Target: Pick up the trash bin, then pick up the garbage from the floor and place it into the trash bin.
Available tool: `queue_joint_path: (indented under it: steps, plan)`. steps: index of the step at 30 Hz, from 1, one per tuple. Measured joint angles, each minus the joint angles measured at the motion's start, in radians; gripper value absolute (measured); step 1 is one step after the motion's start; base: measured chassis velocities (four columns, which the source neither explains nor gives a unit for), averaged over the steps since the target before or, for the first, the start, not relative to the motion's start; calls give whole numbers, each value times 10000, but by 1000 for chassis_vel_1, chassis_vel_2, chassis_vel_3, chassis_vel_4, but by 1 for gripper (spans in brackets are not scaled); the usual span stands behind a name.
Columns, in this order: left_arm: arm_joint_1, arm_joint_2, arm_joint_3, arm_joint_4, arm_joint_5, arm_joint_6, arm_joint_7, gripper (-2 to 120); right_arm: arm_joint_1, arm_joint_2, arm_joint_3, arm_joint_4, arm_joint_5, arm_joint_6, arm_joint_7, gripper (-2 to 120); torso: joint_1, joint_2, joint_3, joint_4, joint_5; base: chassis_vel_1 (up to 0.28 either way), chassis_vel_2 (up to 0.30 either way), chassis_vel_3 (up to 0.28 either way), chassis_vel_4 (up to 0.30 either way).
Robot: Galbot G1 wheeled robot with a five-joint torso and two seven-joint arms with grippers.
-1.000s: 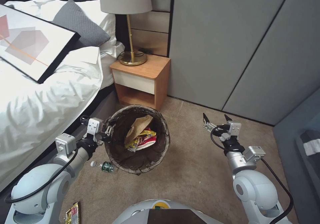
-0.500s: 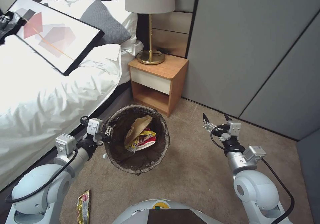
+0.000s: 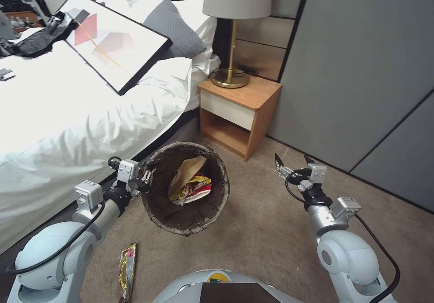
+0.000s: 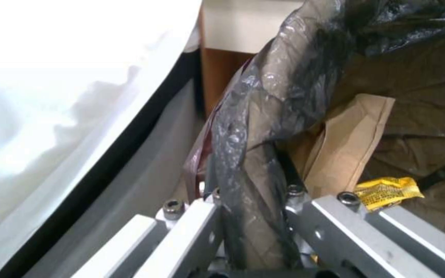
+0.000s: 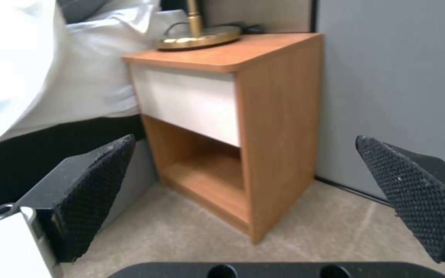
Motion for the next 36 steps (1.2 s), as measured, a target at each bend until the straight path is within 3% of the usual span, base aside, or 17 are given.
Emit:
queue_joint_path:
  steps: [36]
  plan:
    - [-51,43,31,169,43,0,43,0,-21,-40,-135,-147,-107,-23,-9,100,0,0,0,2,-1,57,53,58,57]
